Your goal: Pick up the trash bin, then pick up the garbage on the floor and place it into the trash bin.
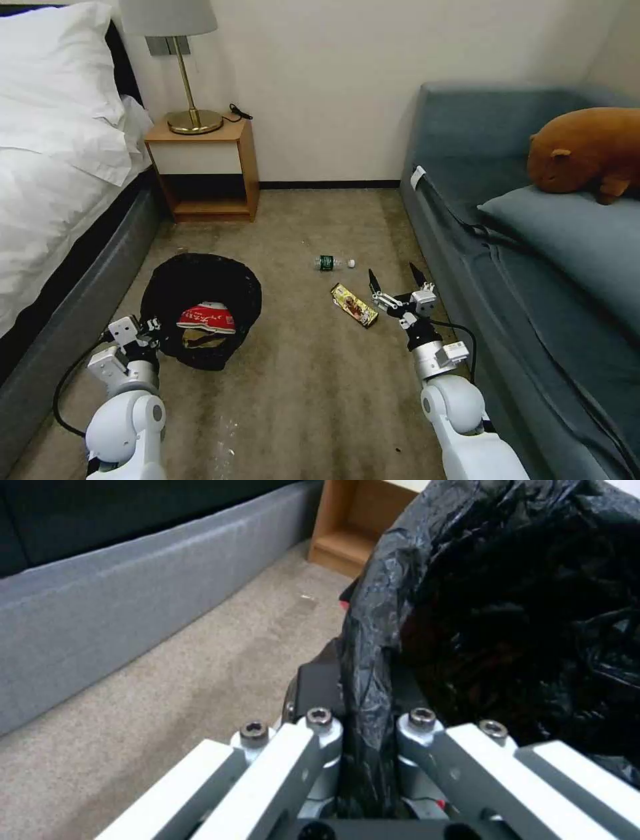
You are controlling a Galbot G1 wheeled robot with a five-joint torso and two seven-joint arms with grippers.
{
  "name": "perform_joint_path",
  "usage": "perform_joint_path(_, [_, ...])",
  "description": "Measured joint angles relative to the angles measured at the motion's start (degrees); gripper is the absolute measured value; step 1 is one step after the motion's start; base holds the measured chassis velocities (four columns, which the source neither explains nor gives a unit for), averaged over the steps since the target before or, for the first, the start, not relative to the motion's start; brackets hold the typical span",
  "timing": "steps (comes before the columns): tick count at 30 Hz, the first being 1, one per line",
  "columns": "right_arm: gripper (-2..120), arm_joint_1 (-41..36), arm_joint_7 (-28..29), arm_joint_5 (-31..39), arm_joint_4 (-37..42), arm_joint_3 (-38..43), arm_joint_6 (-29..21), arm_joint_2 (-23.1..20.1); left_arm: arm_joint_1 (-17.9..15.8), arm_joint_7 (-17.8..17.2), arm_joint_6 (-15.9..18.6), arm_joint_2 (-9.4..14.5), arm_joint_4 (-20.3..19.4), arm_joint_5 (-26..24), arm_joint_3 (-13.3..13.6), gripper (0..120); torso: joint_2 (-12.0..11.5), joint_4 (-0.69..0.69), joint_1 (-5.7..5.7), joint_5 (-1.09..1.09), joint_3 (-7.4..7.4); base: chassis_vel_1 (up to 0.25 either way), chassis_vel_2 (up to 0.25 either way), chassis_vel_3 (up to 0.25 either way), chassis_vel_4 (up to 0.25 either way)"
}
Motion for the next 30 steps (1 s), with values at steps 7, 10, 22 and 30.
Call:
perform_joint_path(7, [100,0.1,-0.1,0.0,0.1,0.0,0.1,0.0,0.0,0.0,0.0,0.0,-0.1,0.0,-0.1,4,0.0,0.0,0.0,0.0,0.0,-0.041,0.052,0.044,-0.051])
perform_joint_path(10, [100,0.1,-0.2,0.0,0.2,0.0,0.1,0.0,0.1,0.0,0.0,0.1,-0.2,0.0,-0.1,4,0.0,0.0,0.0,0.0,0.0,-0.092,0.098,0.099,-0.106])
perform_joint_path(22, [100,-0.2,-0.4,0.0,0.3,0.2,0.3,-0.1,0.4,0.0,-0.1,0.3,-0.3,-0.1,-0.2,4,0.0,-0.01,0.0,0.0,0.0,-0.088,0.087,0.095,-0.086])
perform_joint_path(30, [100,-0.1,-0.7,0.0,0.2,0.2,0.5,-0.1,0.3,0.0,-0.1,0.4,-0.3,-0.1,-0.2,4,0.0,0.0,0.0,0.0,0.0,-0.07,0.081,0.074,-0.078])
